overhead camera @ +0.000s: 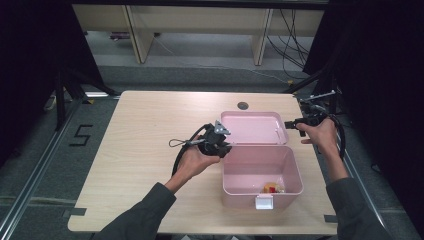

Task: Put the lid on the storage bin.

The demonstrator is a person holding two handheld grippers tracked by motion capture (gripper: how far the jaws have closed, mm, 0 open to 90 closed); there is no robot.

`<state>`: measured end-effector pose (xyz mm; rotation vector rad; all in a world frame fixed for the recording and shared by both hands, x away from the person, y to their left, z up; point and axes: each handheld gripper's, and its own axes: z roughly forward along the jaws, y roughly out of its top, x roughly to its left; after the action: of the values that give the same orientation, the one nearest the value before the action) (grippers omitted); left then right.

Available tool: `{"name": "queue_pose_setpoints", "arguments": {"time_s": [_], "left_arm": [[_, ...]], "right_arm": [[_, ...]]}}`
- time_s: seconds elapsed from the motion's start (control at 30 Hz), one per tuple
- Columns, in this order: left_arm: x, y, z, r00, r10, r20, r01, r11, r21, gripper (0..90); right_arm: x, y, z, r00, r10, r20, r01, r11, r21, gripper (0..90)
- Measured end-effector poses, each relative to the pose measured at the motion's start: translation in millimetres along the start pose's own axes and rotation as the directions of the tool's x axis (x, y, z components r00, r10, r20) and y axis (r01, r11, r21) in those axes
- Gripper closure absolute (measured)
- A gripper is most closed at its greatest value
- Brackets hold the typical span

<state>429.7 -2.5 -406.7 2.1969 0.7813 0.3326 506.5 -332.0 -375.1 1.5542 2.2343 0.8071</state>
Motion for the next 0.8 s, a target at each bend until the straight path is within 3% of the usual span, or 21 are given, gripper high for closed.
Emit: {"name": "queue_pose_setpoints", "arguments": {"time_s": [0.03,0.07,0.13,0.17,0.2,0.37,0.47,0.5,0.57,0.67,0.7,0.73,0.8], "left_arm": [[0.1,0.0,0.0,1.0000,0.000,0.001,0.000,1.0000,0.000,80.0],[0.1,-0.1,0.0,1.0000,0.000,0.000,0.000,1.0000,-0.001,80.0],[-0.4,0.0,-0.2,1.0000,0.001,-0.005,-0.001,1.0000,0.001,80.0],[-0.4,0.0,-0.2,1.0000,0.001,-0.006,-0.001,1.0000,0.001,80.0],[-0.4,-0.1,-0.2,1.0000,0.002,-0.006,-0.002,1.0000,0.000,80.0],[-0.1,-0.2,0.0,1.0000,0.001,-0.001,-0.001,1.0000,-0.003,80.0],[0.1,-0.3,-0.1,1.0000,0.000,-0.002,0.000,1.0000,-0.003,80.0],[0.2,-0.4,0.2,1.0000,0.001,0.001,-0.001,1.0000,-0.005,80.0],[-0.3,-0.3,-0.1,1.0000,0.002,-0.004,-0.002,1.0000,-0.004,80.0],[-0.5,-0.4,0.0,1.0000,0.004,-0.006,-0.004,1.0000,-0.005,80.0],[-0.1,-0.5,0.2,1.0000,0.003,0.000,-0.003,1.0000,-0.007,80.0],[-0.2,-0.5,0.1,1.0000,0.003,-0.005,-0.003,1.0000,-0.006,80.0],[0.2,-0.6,0.3,1.0000,0.003,0.002,-0.003,1.0000,-0.008,80.0]], "right_arm": [[-2.2,0.6,3.2,0.9997,-0.023,0.007,0.023,1.000,-0.006,52.8],[-0.4,1.7,5.2,0.9999,0.009,-0.005,-0.009,1.000,0.004,53.7],[0.3,5.0,7.7,0.9998,0.021,0.008,-0.021,0.999,0.032,55.4],[-1.1,7.4,8.8,1.0000,0.001,0.005,-0.001,0.999,0.048,56.1],[1.3,9.4,9.3,0.9997,0.026,0.002,-0.026,0.997,0.076,56.5],[3.0,18.6,16.1,0.9998,0.018,0.012,-0.019,0.994,0.108,60.6],[3.8,21.9,21.6,0.9994,0.036,0.004,-0.036,0.991,0.126,62.8],[6.4,23.3,22.0,0.9976,0.068,0.007,-0.069,0.987,0.147,63.8],[5.7,25.9,25.7,0.9981,0.059,0.019,-0.061,0.988,0.141,65.9],[8.0,30.1,28.6,0.9951,0.098,0.013,-0.099,0.981,0.165,67.7],[6.9,31.0,30.2,0.9962,0.085,0.018,-0.087,0.982,0.165,68.6],[8.9,32.6,30.8,0.9931,0.114,0.026,-0.117,0.973,0.198,69.5],[7.6,34.1,33.1,0.9944,0.103,0.024,-0.106,0.973,0.205,71.3]]}}
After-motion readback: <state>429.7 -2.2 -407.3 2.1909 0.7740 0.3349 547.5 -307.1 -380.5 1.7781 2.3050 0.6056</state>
